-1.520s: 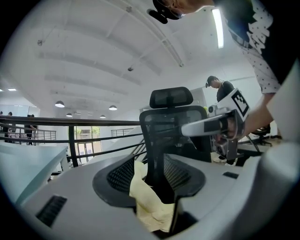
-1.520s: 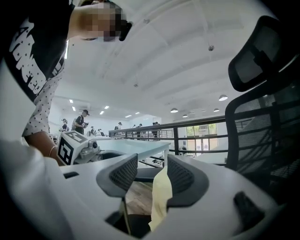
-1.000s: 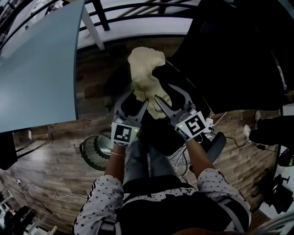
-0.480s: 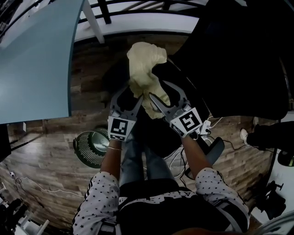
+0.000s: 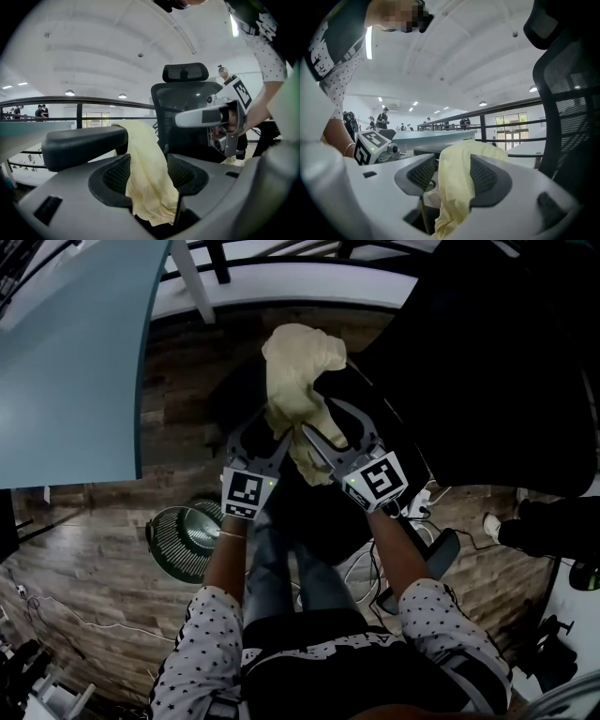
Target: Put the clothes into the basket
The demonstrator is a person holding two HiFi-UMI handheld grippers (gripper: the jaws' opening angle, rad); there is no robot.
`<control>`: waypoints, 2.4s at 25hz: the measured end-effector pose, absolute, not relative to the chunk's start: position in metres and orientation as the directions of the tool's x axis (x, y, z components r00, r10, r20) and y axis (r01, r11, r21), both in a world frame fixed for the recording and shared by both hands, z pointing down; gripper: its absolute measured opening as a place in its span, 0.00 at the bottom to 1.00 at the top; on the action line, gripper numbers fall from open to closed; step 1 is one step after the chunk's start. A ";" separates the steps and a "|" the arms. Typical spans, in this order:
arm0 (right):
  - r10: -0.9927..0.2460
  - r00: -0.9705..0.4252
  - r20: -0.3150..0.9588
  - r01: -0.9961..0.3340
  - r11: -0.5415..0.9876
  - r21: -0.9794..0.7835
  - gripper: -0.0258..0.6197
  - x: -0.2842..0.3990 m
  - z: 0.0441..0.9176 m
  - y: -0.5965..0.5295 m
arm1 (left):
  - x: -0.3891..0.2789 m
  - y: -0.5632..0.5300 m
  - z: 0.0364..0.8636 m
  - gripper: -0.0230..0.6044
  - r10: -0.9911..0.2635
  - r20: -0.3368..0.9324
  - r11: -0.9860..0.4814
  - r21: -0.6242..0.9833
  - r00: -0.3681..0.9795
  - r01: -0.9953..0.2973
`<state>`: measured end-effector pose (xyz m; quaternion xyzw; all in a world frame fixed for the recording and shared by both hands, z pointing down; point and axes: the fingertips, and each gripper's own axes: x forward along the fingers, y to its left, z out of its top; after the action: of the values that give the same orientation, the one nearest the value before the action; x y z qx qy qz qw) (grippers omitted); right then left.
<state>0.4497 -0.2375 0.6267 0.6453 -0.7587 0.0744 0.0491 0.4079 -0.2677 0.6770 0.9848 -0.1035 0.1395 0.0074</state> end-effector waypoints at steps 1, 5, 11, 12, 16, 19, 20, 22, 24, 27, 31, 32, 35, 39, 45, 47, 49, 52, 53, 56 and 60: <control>-0.972 -0.161 0.173 -0.987 0.155 -0.052 0.38 0.451 0.630 -0.239 | 0.409 -0.269 0.679 0.41 -0.204 0.276 -0.978 -0.007 0.939 -0.211; -0.969 -0.168 0.184 -0.985 0.160 -0.058 0.38 0.454 0.637 -0.247 | 0.414 -0.274 0.683 0.41 -0.209 0.272 -0.975 0.023 0.939 -0.223; -0.960 -0.180 0.217 -0.983 0.166 -0.082 0.38 0.461 0.656 -0.257 | 0.426 -0.276 0.686 0.41 -0.201 0.267 -0.976 0.032 0.942 -0.217; -0.958 -0.180 0.223 -0.983 0.163 -0.089 0.38 0.462 0.658 -0.259 | 0.427 -0.277 0.685 0.41 -0.197 0.267 -0.977 0.030 0.943 -0.213; -0.947 -0.185 0.263 -0.981 0.161 -0.109 0.38 0.464 0.669 -0.267 | 0.433 -0.277 0.684 0.41 -0.180 0.271 -0.981 0.024 0.946 -0.193; -0.942 -0.181 0.281 -0.982 0.157 -0.109 0.38 0.468 0.676 -0.275 | 0.439 -0.277 0.687 0.41 -0.170 0.273 -0.983 0.024 0.947 -0.184; -0.943 -0.183 0.277 -0.981 0.156 -0.114 0.38 0.469 0.676 -0.278 | 0.442 -0.277 0.687 0.41 -0.168 0.272 -0.983 0.024 0.948 -0.181; -0.944 -0.192 0.267 -0.978 0.162 -0.128 0.38 0.469 0.675 -0.282 | 0.446 -0.276 0.686 0.41 -0.164 0.271 -0.984 0.019 0.948 -0.176; -0.944 -0.201 0.263 -0.976 0.170 -0.137 0.38 0.469 0.675 -0.285 | 0.448 -0.276 0.685 0.41 -0.161 0.271 -0.985 0.018 0.949 -0.172; -0.943 -0.204 0.264 -0.975 0.172 -0.139 0.38 0.469 0.677 -0.290 | 0.449 -0.276 0.687 0.41 -0.157 0.272 -0.986 0.017 0.949 -0.168; -0.941 -0.207 0.267 -0.975 0.175 -0.139 0.38 0.471 0.679 -0.294 | 0.453 -0.279 0.689 0.41 -0.161 0.282 -0.985 0.008 0.946 -0.171; -0.941 -0.210 0.266 -0.974 0.177 -0.143 0.38 0.472 0.679 -0.295 | 0.455 -0.279 0.689 0.41 -0.160 0.284 -0.986 0.009 0.945 -0.169; -0.937 -0.219 0.273 -0.972 0.184 -0.146 0.38 0.472 0.678 -0.298 | 0.457 -0.280 0.688 0.39 -0.158 0.290 -0.986 0.006 0.944 -0.166; -0.934 -0.226 0.278 -0.971 0.194 -0.138 0.28 0.466 0.675 -0.297 | 0.457 -0.277 0.686 0.31 -0.168 0.300 -0.986 -0.032 0.939 -0.166; -0.940 -0.212 0.269 -0.974 0.178 -0.143 0.11 0.467 0.673 -0.292 | 0.457 -0.271 0.684 0.15 -0.176 0.300 -0.984 -0.060 0.937 -0.166; -0.943 -0.206 0.263 -0.975 0.174 -0.138 0.10 0.467 0.668 -0.288 | 0.457 -0.267 0.680 0.14 -0.174 0.303 -0.984 -0.072 0.937 -0.160; -0.947 -0.197 0.254 -0.976 0.165 -0.140 0.10 0.467 0.663 -0.285 | 0.457 -0.265 0.676 0.13 -0.174 0.299 -0.984 -0.077 0.938 -0.158; -0.953 -0.190 0.237 -0.977 0.160 -0.142 0.10 0.465 0.656 -0.284 | 0.456 -0.265 0.667 0.12 -0.176 0.283 -0.984 -0.073 0.943 -0.161; -0.954 -0.189 0.233 -0.977 0.160 -0.138 0.10 0.465 0.653 -0.283 | 0.456 -0.265 0.663 0.12 -0.176 0.278 -0.984 -0.075 0.944 -0.161; -0.957 -0.181 0.227 -0.981 0.159 -0.110 0.10 0.464 0.642 -0.279 | 0.456 -0.261 0.653 0.12 -0.172 0.258 -0.984 -0.083 0.951 -0.155; -0.966 -0.165 0.198 -0.983 0.146 -0.110 0.10 0.465 0.628 -0.274 | 0.457 -0.257 0.641 0.11 -0.178 0.236 -0.983 -0.087 0.955 -0.162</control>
<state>0.4651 -0.2740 0.6276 0.6449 -0.7558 0.1068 0.0396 0.4568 -0.2570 0.6406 0.9882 -0.0861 0.1225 -0.0332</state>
